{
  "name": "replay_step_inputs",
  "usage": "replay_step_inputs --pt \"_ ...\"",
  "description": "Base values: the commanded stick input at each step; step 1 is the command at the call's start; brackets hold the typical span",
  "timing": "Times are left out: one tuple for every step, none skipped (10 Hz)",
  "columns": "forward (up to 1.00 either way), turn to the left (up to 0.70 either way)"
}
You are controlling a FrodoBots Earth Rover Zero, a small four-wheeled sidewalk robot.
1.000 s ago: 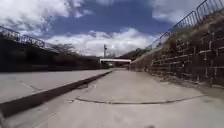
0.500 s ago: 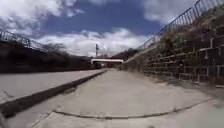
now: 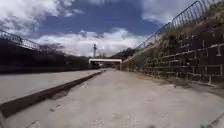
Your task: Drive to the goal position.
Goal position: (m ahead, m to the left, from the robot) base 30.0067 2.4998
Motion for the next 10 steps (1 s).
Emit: replay_step_inputs --pt "1.0 -0.02" --pt "1.0 0.0" --pt "1.0 0.0" --pt "1.0 0.0" --pt "1.0 0.0" --pt "1.0 0.0" --pt "1.0 0.0" --pt "1.0 0.0" --pt "1.0 0.0" --pt "1.0 0.0"
